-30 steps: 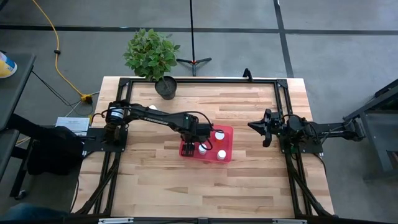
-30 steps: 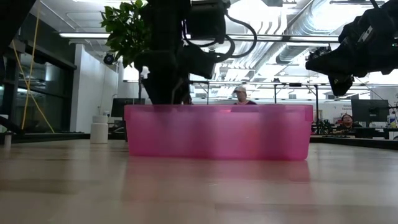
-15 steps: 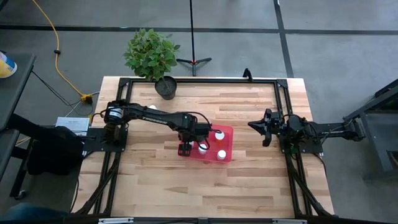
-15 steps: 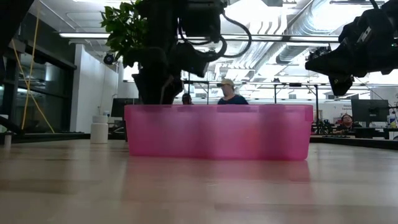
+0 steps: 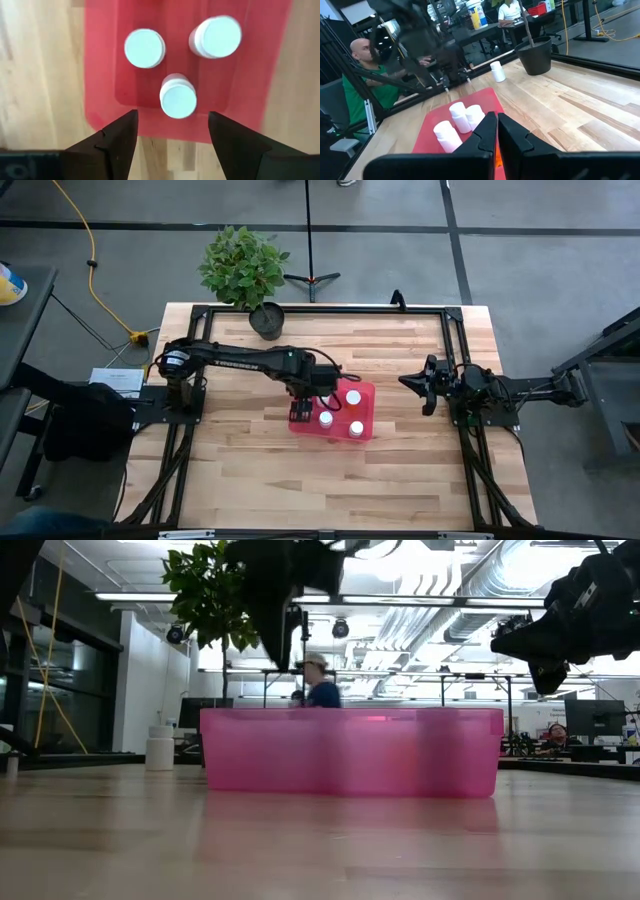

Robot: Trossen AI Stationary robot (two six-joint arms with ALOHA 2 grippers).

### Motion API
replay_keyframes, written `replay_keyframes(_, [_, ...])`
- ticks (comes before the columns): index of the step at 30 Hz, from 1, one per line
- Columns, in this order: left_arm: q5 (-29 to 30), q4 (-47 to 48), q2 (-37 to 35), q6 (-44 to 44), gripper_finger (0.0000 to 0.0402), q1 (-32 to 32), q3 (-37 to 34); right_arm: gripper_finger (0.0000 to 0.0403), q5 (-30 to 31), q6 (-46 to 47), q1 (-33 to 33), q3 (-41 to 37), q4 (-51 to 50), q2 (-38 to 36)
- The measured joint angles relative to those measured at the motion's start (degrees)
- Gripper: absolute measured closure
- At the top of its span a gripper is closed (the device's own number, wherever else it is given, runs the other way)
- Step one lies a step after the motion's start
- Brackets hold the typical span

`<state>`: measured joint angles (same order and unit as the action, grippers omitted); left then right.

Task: Pick and place pill bottles into a basket
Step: Put the white medicine bottle into the bin

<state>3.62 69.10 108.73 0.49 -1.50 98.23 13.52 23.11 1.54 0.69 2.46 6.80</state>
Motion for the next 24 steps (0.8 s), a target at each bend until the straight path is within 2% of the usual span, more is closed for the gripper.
replay_keyframes(6, [1.15,5.41,-0.03,-3.79,0.0141,0.0,8.11,0.0396,-0.11,0.0,0.0,-0.01,-0.02,0.01])
replay_keyframes(11, [8.89,15.09,0.0,-8.34,0.0157,-0.02,14.08,0.0396,-0.14,-0.02,0.0,0.0,-0.02,-0.01])
replay_keyframes(14, [10.93,19.05,-0.55,-9.86,0.017,0.0,15.82,0.0396,-0.14,-0.09,0.0,0.0,-0.02,-0.01])
replay_keyframes(19, [8.68,16.61,-5.91,-9.81,0.0189,-0.02,12.68,0.0396,-0.13,-0.04,0.0,0.0,-0.01,0.11])
replay_keyframes(24, [8.89,9.72,-14.88,-11.48,0.0202,-0.01,4.67,0.0396,0.03,-0.02,0.0,0.0,-0.02,0.75])
